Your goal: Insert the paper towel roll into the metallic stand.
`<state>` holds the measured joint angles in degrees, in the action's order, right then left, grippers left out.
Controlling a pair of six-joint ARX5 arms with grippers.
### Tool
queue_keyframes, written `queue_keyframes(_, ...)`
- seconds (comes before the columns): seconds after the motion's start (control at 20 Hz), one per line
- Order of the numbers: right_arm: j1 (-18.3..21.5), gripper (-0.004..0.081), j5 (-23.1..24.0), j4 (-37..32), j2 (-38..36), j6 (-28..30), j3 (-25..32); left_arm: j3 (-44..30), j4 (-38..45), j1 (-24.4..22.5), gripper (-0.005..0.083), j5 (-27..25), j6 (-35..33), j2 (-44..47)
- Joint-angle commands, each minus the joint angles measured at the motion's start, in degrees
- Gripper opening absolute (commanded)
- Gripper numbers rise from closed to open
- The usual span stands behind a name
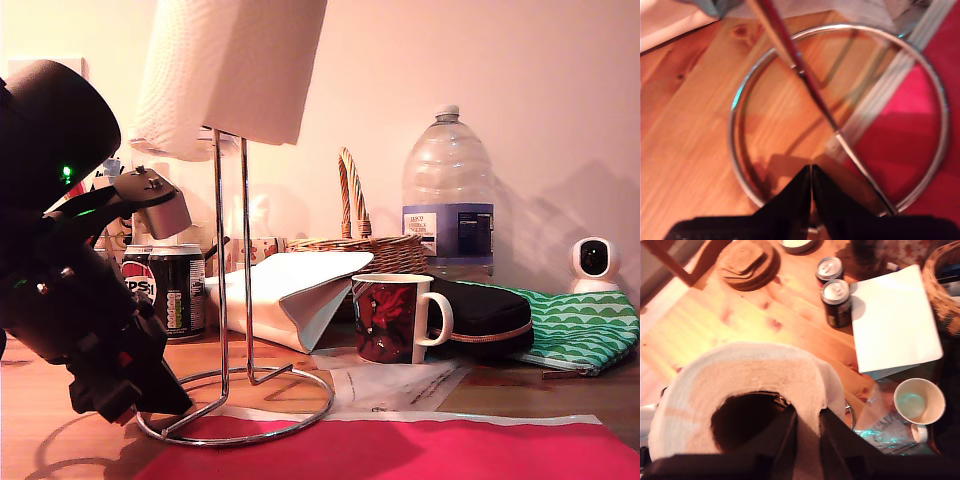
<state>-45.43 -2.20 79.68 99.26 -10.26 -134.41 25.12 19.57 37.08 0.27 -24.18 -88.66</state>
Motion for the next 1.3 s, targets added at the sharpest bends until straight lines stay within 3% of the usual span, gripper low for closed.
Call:
queue_keyframes(0.0, -0.1, -0.0012, 1.1, -0.9, 0.4, 0.2, 0.5, -1.1, 0.3, -0.2, -0.002, -0.4, 0.2, -0.8)
queue_keyframes(0.35, 0.5, -0.0012, 0.9, -0.9, 0.4, 1.2, 2.1, -1.1, 0.1, -0.2, -0.002, -0.8, 0.3, 4.1)
queue_keyframes(0.5, 0.6, -0.0012, -1.4, -0.9, 0.5, 1.2, 3.1, -1.1, -0.8, -0.2, -0.002, -0.8, 0.4, 5.7)
queue_keyframes(0.85, 0.6, -0.0012, -1.9, -0.9, 0.6, 1.2, 3.9, -1.1, -4.6, -0.2, -0.002, -0.8, 4.2, 7.5)
queue_keyframes(1.25, 1.0, -0.0012, -1.3, -0.9, 0.7, 1.3, 7.6, -1.1, -13.5, -0.2, -0.002, -1.7, 6.1, 20.5)
